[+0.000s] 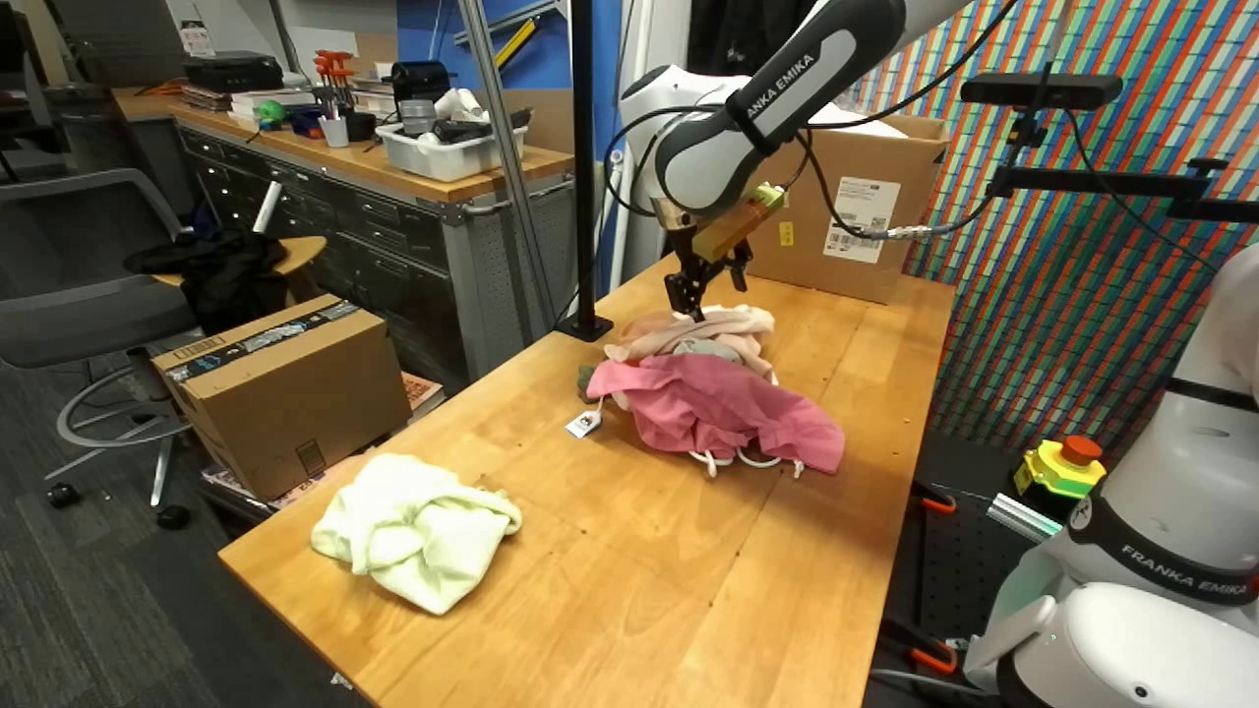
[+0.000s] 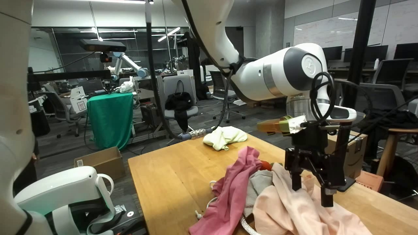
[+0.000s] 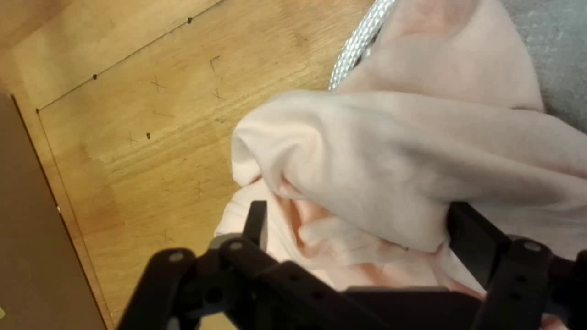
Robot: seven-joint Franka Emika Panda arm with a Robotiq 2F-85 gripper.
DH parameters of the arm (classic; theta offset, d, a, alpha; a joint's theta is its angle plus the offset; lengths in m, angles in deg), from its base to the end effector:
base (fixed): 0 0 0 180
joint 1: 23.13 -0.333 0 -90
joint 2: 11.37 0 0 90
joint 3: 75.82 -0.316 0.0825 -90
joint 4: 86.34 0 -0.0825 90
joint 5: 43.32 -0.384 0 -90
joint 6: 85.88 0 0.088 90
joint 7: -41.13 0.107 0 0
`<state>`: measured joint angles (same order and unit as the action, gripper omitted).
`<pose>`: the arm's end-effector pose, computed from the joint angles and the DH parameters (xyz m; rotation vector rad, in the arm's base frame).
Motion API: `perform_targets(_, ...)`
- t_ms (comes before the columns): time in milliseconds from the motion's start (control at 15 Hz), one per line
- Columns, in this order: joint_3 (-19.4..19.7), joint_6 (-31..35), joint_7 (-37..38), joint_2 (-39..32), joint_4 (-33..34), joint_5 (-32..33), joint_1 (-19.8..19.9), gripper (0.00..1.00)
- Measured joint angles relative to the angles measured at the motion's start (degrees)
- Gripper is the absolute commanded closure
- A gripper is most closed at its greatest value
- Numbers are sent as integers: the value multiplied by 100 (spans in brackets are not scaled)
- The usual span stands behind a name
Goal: Separate all the objects on the heap
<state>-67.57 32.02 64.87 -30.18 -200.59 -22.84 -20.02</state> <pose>0.5619 -0.1299 0.2825 2.7048 -0.5484 -0.3138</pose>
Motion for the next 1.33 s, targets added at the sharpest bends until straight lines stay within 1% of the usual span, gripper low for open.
perform_targets(200,-1,-75,-54,-10,-15,-386,44,0)
perform_targets(400,-34,-271,-351,8,-24,-905,45,0)
perform_targets(600,-38,-306,-213,29,-37,-1366,45,0)
perform_targets(800,-9,-235,512,29,-106,-1556,40,0)
perform_targets(1267,161,347,2511,31,-415,-1535,-7,0)
perform_targets(1333,181,413,2770,32,-449,-1535,-7,25)
